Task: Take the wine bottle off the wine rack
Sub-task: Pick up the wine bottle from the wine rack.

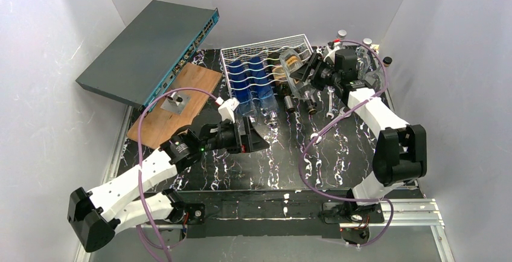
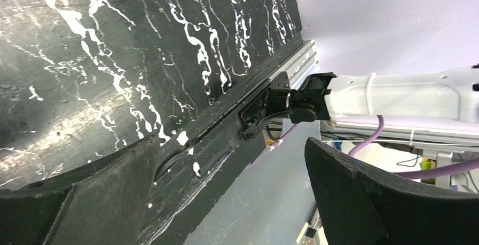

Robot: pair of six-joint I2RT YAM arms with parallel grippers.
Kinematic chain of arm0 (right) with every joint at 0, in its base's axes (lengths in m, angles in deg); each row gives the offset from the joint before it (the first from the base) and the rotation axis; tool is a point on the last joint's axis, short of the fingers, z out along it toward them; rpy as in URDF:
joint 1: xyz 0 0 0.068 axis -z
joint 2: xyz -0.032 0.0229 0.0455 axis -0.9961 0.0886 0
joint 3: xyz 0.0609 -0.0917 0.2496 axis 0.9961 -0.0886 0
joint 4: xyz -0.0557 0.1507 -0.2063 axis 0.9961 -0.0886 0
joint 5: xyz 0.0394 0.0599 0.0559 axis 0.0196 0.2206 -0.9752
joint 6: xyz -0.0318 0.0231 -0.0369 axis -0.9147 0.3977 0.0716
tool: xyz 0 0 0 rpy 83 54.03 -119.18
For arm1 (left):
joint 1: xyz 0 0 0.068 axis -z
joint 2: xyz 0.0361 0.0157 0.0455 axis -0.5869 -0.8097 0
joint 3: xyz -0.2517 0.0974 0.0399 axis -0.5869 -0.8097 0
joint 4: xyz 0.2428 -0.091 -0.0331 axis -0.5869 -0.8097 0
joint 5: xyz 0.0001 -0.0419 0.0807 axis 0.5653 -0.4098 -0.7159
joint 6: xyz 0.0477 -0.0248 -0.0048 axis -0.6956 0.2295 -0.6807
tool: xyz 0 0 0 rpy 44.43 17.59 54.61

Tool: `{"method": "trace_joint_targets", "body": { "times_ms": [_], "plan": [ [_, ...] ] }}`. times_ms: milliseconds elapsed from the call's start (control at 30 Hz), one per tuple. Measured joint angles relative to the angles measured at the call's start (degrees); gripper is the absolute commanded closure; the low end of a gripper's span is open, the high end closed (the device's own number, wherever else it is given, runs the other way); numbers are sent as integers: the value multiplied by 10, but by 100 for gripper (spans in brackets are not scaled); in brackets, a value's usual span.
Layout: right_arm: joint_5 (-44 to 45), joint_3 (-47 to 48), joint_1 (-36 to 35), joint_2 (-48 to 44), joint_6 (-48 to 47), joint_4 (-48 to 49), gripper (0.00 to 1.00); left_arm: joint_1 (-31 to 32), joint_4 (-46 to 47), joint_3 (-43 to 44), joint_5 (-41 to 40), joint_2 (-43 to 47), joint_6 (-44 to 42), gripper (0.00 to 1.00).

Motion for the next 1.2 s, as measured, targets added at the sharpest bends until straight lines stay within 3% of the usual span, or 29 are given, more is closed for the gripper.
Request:
{"method": "trace_joint_targets", "body": {
  "times_ms": [267,533,800,1200],
  "plan": [
    [-23,-75,2,-74,40,26,99,16,61,28,0,-53,27,1],
    [-47,-113,2,-126,63,15,99,67,110,79,-51,-148,35,1],
    [-64,-148,2,-162,89,10,99,135,143,132,-133,-238,55,1],
    [-67,-183,2,-210,110,-28,99,202,218,132,-292,-257,104,1]
  ]
}}
